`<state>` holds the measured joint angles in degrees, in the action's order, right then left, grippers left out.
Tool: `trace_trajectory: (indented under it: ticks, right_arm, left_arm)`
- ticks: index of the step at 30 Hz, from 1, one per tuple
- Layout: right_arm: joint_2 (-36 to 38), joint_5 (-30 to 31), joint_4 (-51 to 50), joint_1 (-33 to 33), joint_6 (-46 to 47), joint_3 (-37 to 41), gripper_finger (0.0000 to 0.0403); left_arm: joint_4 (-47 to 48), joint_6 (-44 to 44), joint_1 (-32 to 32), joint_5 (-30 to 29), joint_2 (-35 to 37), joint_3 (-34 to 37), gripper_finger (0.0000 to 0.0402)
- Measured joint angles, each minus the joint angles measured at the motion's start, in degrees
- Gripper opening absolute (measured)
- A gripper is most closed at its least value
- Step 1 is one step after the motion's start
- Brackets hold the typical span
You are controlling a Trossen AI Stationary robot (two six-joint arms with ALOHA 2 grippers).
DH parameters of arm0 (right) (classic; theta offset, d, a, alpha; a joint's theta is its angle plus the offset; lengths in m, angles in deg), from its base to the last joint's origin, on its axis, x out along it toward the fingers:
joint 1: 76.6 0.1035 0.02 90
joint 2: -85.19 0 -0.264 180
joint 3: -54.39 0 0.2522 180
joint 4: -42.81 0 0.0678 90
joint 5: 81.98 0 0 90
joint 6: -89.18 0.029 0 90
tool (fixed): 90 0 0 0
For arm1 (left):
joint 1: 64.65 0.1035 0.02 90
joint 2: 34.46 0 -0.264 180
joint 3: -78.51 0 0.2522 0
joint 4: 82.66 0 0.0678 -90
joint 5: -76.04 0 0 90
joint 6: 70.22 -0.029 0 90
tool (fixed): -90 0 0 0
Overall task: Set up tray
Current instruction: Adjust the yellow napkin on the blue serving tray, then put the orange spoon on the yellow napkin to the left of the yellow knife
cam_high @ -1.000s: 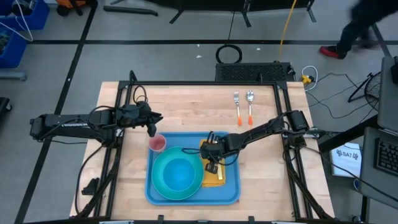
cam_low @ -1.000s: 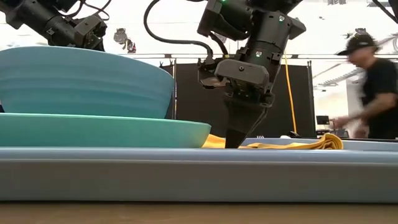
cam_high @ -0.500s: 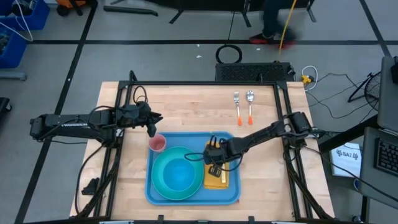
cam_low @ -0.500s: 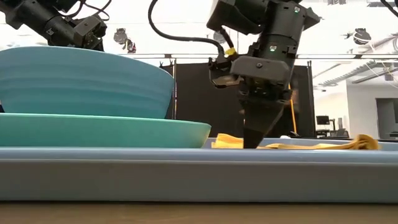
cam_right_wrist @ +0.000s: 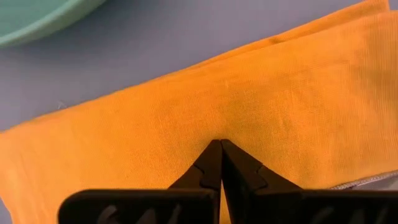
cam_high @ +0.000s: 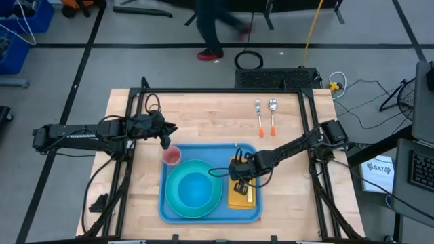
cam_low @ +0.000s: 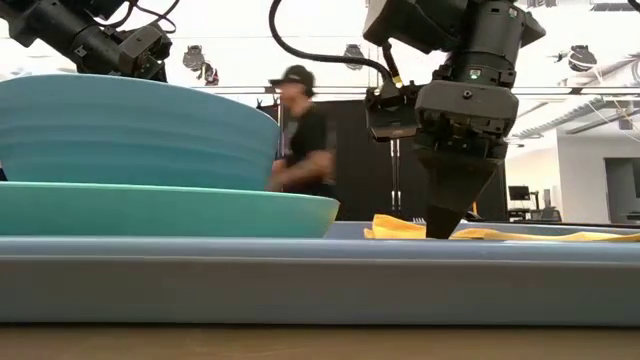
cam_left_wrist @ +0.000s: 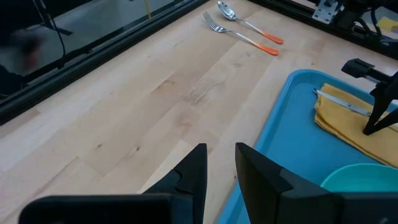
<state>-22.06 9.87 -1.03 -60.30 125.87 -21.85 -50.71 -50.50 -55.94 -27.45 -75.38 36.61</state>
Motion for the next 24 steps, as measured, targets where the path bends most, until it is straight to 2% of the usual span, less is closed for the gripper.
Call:
trace_trajectory:
  ticks: [7,13,18,22,24]
  right_arm:
    - [0.1,-0.4,3.0,0.0,-3.1,0.0,0.0001]
    - [4.1,3.0,10.1,0.1,-10.1,0.3,0.0015]
    - [10.4,15.7,11.1,-0.1,-17.8,0.0,0.0027]
    - [11.7,22.6,9.7,-0.5,-22.8,0.1,0.0034]
    - [12.6,28.9,7.6,-1.8,-22.7,0.1,0.0036]
  left_arm:
    - [0.0,0.4,0.0,0.0,0.0,0.0,0.0088]
    - [0.0,0.4,0.0,0.0,0.0,0.0,0.0088]
    - [0.0,0.3,0.0,0.0,0.0,0.0,0.0088]
    - [0.0,0.4,0.0,0.0,0.0,0.0,0.0088]
    - [0.0,0.4,0.0,0.0,0.0,0.0,0.0088]
